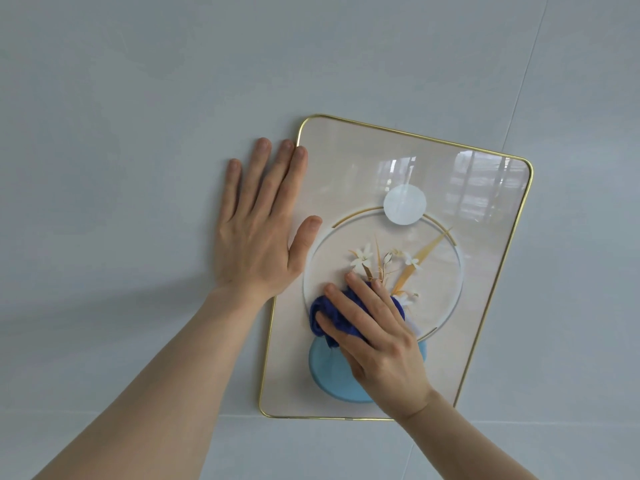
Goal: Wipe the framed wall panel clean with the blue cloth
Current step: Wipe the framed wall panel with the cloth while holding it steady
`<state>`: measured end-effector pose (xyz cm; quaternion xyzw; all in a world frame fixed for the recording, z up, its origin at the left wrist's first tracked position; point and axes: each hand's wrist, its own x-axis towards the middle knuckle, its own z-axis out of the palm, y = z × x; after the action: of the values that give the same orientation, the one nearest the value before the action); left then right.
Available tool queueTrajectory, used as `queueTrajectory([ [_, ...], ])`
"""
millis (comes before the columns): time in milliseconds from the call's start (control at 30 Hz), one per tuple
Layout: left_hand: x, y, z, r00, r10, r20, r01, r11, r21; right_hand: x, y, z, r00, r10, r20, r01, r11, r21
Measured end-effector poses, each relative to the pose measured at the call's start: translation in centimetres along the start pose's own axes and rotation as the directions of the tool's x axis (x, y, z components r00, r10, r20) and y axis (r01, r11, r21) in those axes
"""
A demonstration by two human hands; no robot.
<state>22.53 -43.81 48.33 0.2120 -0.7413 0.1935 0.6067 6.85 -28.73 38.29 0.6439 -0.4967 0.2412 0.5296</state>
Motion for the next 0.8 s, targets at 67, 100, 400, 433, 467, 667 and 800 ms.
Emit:
queueTrajectory([
  [67,0.1,0.0,0.0,1.000,0.004,-0.002,-0.004,1.000,-0.005,-1.6,-0.3,-0.3,0.999,-0.006,0.037,0.006,1.000,0.005],
  [100,0.1,0.0,0.0,1.000,0.003,-0.002,-0.003,1.000,-0.006,-2.2,-0.5,-0.5,0.999,-0.005,0.052,0.004,1.000,0.004],
  [400,0.0,-0.2,0.2,1.000,-0.002,-0.013,0.002,1.000,-0.010,-3.5,-2.0,-1.4,0.991,0.086,0.099,-0.085,0.996,-0.015],
  [433,0.0,-0.2,0.2,1.000,-0.003,-0.008,0.003,1.000,-0.014,-3.6,-2.1,-1.7,0.989,0.099,0.106,-0.097,0.995,-0.022],
  [467,0.0,-0.2,0.2,1.000,-0.004,-0.004,0.004,1.000,-0.016,-3.7,-2.3,-2.0,0.986,0.114,0.118,-0.111,0.993,-0.034],
  [667,0.2,-0.2,-0.3,0.999,-0.023,0.025,0.025,0.996,-0.091,-4.9,-2.5,-4.9,0.962,0.190,0.194,-0.168,0.978,-0.122],
  [800,0.1,-0.1,-1.1,0.998,-0.037,0.051,0.048,0.969,-0.241,-6.7,-1.5,-7.1,0.912,0.295,0.286,-0.255,0.952,-0.167],
])
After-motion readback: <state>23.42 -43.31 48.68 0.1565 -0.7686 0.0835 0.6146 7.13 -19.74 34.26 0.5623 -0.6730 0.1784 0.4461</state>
